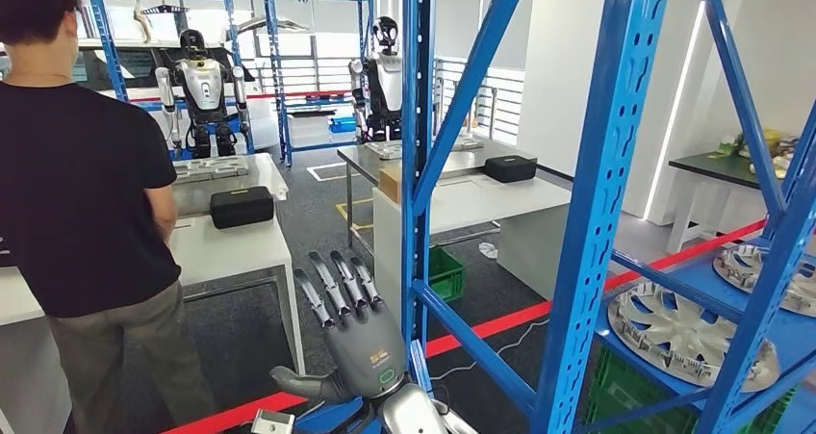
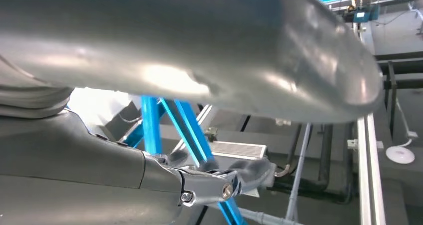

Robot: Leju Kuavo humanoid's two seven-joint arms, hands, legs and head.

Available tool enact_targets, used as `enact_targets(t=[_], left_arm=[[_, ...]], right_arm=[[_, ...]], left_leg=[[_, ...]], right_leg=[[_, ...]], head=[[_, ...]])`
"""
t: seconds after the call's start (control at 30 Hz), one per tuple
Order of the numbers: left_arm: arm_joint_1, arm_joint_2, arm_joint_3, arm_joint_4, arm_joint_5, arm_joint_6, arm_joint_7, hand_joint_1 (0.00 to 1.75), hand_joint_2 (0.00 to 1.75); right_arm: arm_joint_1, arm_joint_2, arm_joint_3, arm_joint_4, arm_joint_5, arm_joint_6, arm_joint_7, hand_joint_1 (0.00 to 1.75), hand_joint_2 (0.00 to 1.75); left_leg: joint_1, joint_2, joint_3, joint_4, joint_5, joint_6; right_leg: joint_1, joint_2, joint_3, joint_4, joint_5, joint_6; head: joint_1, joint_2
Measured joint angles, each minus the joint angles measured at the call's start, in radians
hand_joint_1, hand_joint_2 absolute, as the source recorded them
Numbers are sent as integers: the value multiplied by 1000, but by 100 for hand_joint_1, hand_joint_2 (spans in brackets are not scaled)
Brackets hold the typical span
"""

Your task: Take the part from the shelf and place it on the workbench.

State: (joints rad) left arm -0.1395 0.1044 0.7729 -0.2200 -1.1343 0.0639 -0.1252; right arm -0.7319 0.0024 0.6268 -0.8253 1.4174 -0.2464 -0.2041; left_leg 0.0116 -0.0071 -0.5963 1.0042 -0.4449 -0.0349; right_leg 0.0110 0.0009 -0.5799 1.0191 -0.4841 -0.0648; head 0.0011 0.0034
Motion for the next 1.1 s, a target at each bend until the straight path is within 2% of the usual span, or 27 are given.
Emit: enact_targets(t=[0.03, 0.13, 0.2, 0.3, 0.43, 0.47, 0.5, 0.57, 0.6, 0.63, 0.67, 0.7, 0.73, 0.8, 0.83, 0.93, 0.97, 1.0, 1.1], left_arm=[[0, -4, 1, 1, 9, 3, 2, 0, 0], [-9, -43, 29, 4, 71, 42, 20, 0, 0], [-19, -77, 54, 7, 95, 68, 27, 0, 0], [-24, -105, 77, 10, 102, 76, 27, 0, 0], [-25, -114, 98, 10, 105, 75, 24, 0, 0], [-25, -116, 101, 10, 105, 75, 23, 0, 0], [-26, -118, 104, 10, 105, 75, 23, 0, 0], [-29, -121, 109, 10, 105, 75, 22, 0, 0], [-30, -123, 113, 10, 105, 75, 21, 0, 0], [-31, -124, 117, 10, 105, 75, 21, 0, 0], [-32, -125, 120, 10, 105, 75, 21, 0, 0], [-33, -126, 123, 10, 105, 76, 21, 0, 0], [-34, -128, 124, 10, 105, 77, 21, 0, 0], [-36, -130, 127, 10, 106, 77, 21, 0, 0], [-37, -130, 127, 10, 106, 78, 20, 0, 0], [-37, -131, 128, 10, 107, 78, 18, 0, 0], [-37, -132, 129, 10, 108, 78, 17, 0, 0], [-37, -132, 130, 11, 108, 78, 17, 0, 0], [-38, -132, 134, 11, 108, 78, 15, 0, 0]], right_arm=[[-2, 5, 0, 8, -17, 19, -23, 0, 0], [-22, 74, 0, 127, -124, 136, -188, 0, 0], [-29, 132, 4, 229, -161, 156, -261, 0, 0], [-48, 195, 11, 334, -176, 133, -285, 0, 0], [-72, 234, 14, 393, -188, 131, -299, 0, 0], [-76, 240, 14, 400, -191, 130, -301, 0, 0], [-79, 243, 15, 405, -193, 127, -301, 0, 0], [-81, 247, 17, 416, -196, 123, -300, 0, 0], [-79, 247, 18, 422, -197, 121, -298, 0, 0], [-78, 247, 18, 427, -197, 120, -297, 0, 0], [-77, 247, 19, 431, -198, 119, -296, 0, 0], [-76, 247, 19, 434, -199, 118, -296, 0, 0], [-77, 247, 20, 436, -200, 117, -295, 0, 0], [-78, 248, 21, 440, -201, 116, -295, 0, 0], [-78, 248, 22, 441, -202, 115, -295, 0, 0], [-78, 250, 23, 445, -205, 111, -292, 0, 0], [-78, 251, 23, 446, -206, 109, -291, 0, 0], [-79, 252, 23, 447, -207, 107, -290, 0, 0], [-77, 253, 23, 450, -209, 106, -285, 0, 0]], left_leg=[[-1, 0, 0, 1, -1, 5], [-4, 6, 1, 1, -6, 13], [-6, 6, -1, 3, -7, 18], [-7, 1, -4, 7, -9, 24], [-6, 2, -1, 4, -4, 36], [-3, 3, 0, 0, -2, 40], [-1, 5, 0, -3, 0, 44], [0, 5, -2, -3, 2, 46], [1, 6, -4, -2, 2, 46], [1, 6, -6, -1, 3, 45], [1, 6, -8, 1, 4, 43], [3, 6, -10, 3, 4, 40], [4, 6, -11, 6, 5, 37], [4, 5, -14, 10, 7, 24], [4, 4, -16, 11, 10, 16], [7, 4, -22, 9, 17, -8], [9, 5, -29, 21, 4, -14], [10, 5, -42, 52, -22, -19], [11, 5, -106, 233, -130, -29]], right_leg=[[0, 0, 2, -3, 2, 2], [-5, 5, 6, -14, 6, 28], [-8, 5, 7, -17, 6, 43], [-11, 2, 8, -18, 5, 55], [-14, 3, 7, -11, 1, 69], [-13, 3, -1, 9, -15, 72], [-14, 3, -19, 52, -43, 75], [-16, 3, -79, 185, -112, 77], [-18, 3, -108, 247, -135, 77], [-19, 3, -122, 278, -138, 77], [-21, 2, -116, 271, -123, 77], [-22, 2, -91, 224, -92, 75], [-23, 1, -51, 152, -60, 74], [-19, 2, 11, 40, -21, 68], [-16, 3, 22, 17, -18, 64], [-13, 5, 14, 6, -10, 43], [-14, 5, 11, 1, -3, 34], [-16, 4, 8, -3, 4, 26], [-14, 3, -8, -5, 19, 14]], head=[[1, 0], [2, 0], [1, 0], [2, 0], [1, 0], [2, 0], [2, 0], [4, 0], [4, 0], [4, 0], [5, 0], [5, 0], [5, 0], [5, 0], [5, 0], [3, 0], [1, 0], [0, 0], [-4, 0]])
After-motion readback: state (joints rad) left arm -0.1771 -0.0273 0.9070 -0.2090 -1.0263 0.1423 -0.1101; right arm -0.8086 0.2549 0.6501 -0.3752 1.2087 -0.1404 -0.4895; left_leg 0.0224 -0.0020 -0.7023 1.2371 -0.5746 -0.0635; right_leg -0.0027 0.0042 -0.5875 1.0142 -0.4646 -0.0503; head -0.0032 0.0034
